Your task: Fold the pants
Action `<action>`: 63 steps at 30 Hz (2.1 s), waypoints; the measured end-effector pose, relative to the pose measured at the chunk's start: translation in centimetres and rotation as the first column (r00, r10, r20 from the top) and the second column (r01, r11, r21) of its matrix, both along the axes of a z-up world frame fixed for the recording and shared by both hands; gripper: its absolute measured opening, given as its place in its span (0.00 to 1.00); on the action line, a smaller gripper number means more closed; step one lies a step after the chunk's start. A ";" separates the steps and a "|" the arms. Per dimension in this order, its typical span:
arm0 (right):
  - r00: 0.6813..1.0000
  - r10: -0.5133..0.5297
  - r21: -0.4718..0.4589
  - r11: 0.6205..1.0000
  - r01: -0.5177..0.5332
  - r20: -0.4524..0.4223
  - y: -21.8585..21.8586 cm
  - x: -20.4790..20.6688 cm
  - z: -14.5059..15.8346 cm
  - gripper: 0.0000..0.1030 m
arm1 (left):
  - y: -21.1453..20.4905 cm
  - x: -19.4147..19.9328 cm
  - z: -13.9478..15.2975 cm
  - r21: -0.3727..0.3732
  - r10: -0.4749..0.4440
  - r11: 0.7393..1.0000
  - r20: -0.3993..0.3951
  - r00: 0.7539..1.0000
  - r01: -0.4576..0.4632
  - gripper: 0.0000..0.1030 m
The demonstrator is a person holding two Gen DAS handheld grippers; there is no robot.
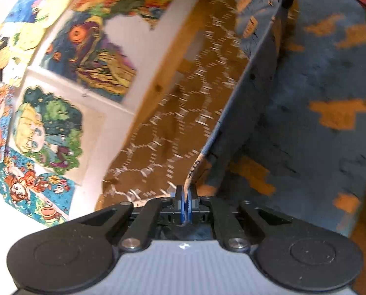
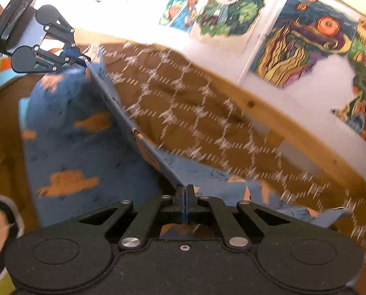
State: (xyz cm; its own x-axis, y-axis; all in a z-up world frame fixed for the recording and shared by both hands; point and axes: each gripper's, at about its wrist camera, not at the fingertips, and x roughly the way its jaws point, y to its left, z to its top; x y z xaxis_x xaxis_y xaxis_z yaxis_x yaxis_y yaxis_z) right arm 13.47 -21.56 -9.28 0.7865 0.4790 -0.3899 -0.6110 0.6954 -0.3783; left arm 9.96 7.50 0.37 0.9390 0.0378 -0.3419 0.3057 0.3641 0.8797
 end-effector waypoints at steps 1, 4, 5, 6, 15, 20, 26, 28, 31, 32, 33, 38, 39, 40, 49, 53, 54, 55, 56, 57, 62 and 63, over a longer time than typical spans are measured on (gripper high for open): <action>1.000 -0.003 -0.010 1.000 0.003 0.001 0.2 -0.8 -0.6 0.00 | 0.0 -0.3 -0.5 0.004 0.003 1.000 -0.010 1.000 -0.003 0.03; 1.000 -0.005 -0.039 0.999 0.006 0.011 1.0 -2.7 -2.4 0.00 | -0.1 -0.9 -1.6 -0.007 0.026 1.000 -0.032 0.999 -0.026 0.03; 1.000 -0.010 -0.043 0.999 0.011 0.018 1.2 -3.2 -3.0 0.00 | -0.2 -1.2 -1.9 -0.014 0.036 0.999 -0.036 0.999 -0.036 0.03; 1.000 -0.020 -0.032 0.999 0.020 0.015 1.2 -3.6 -3.3 0.00 | -0.2 -1.4 -2.2 -0.018 0.043 0.999 -0.039 0.998 -0.044 0.03; 1.000 -0.014 -0.014 1.000 0.014 -0.023 1.3 -5.2 -4.7 0.00 | 0.0 -3.6 -3.3 0.038 0.054 0.998 -0.057 0.997 -0.052 0.03; 0.998 0.026 -0.082 0.996 -0.031 -0.055 1.9 -6.1 -5.2 0.00 | 0.4 -4.3 -3.7 0.065 0.066 0.996 -0.079 0.995 -0.060 0.06; 0.996 0.032 -0.092 0.995 -0.040 -0.087 1.9 -5.7 -5.8 0.00 | 1.5 -4.3 -0.8 -0.218 0.213 0.946 -0.134 0.968 -0.238 0.48; 0.996 0.033 -0.094 0.995 -0.041 -0.086 1.9 -5.7 -5.9 0.00 | 2.2 -4.5 0.3 -0.321 0.264 0.896 -0.170 0.949 -0.307 0.52; 0.995 0.035 -0.085 0.995 -0.042 -0.090 1.7 -5.7 -5.9 0.00 | 3.1 -4.7 2.1 -0.459 0.319 0.797 -0.231 0.919 -0.392 0.52; 0.995 0.036 -0.084 0.995 -0.043 -0.091 1.6 -5.6 -5.9 0.00 | 3.7 -4.3 2.7 -0.494 0.329 0.767 -0.246 0.912 -0.410 0.52; 0.995 0.037 -0.085 0.995 -0.045 -0.091 1.6 -5.6 -5.9 0.00 | 4.1 -4.0 3.3 -0.532 0.339 0.731 -0.260 0.904 -0.427 0.52; 0.995 0.039 -0.080 0.996 -0.046 -0.093 1.7 -5.6 -6.0 0.00 | 5.5 -1.0 4.4 -0.598 0.451 0.574 -0.340 0.825 -0.560 0.50; 0.995 0.038 -0.078 0.996 -0.045 -0.094 1.7 -5.6 -6.0 0.00 | 5.9 -0.3 4.4 -0.599 0.465 0.546 -0.365 0.807 -0.586 0.44; 0.995 0.037 -0.076 0.996 -0.044 -0.094 1.7 -5.7 -6.0 0.01 | 6.1 0.3 4.3 -0.597 0.475 0.527 -0.383 0.792 -0.605 0.40; 0.995 0.043 -0.089 0.995 -0.051 -0.092 1.8 -5.9 -6.1 0.02 | 6.0 1.5 4.6 -0.545 0.529 0.506 -0.416 0.740 -0.668 0.19; 0.991 0.084 -0.100 0.991 -0.094 -0.107 2.1 -6.6 -5.8 0.00 | 5.8 1.5 5.3 -0.523 0.549 0.529 -0.389 0.740 -0.668 0.19; 0.989 0.100 -0.108 0.988 -0.111 -0.109 2.3 -6.9 -5.8 0.00 | 5.8 1.4 5.4 -0.517 0.555 0.535 -0.381 0.739 -0.668 0.18; 0.988 0.113 -0.121 0.985 -0.125 -0.106 2.5 -7.1 -5.8 0.00 | 5.9 1.5 5.6 -0.511 0.560 0.538 -0.378 0.737 -0.670 0.18; 0.987 0.125 -0.137 0.981 -0.138 -0.099 2.8 -7.4 -5.9 0.00 | 6.0 1.6 5.6 -0.508 0.564 0.536 -0.379 0.734 -0.674 0.18; 0.987 0.133 -0.149 0.978 -0.146 -0.093 3.1 -7.6 -6.0 0.00 | 6.1 1.6 5.7 -0.506 0.565 0.533 -0.384 0.730 -0.678 0.18; 0.993 0.112 -0.140 0.983 -0.118 -0.048 2.9 -7.7 -6.1 0.05 | 5.9 1.4 5.4 -0.484 0.550 0.550 -0.404 0.731 -0.681 0.18; 0.994 0.105 -0.141 0.984 -0.110 -0.042 2.8 -7.6 -6.0 0.13 | 5.8 1.4 5.4 -0.482 0.550 0.552 -0.404 0.732 -0.681 0.19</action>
State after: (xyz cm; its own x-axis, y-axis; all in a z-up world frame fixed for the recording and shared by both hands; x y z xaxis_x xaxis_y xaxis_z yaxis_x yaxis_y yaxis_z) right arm 5.87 -18.79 -15.27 0.7188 0.4972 -0.4860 -0.6932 0.5656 -0.4467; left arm 11.33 13.31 5.80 0.6756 0.3224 -0.6631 -0.0613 0.9208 0.3852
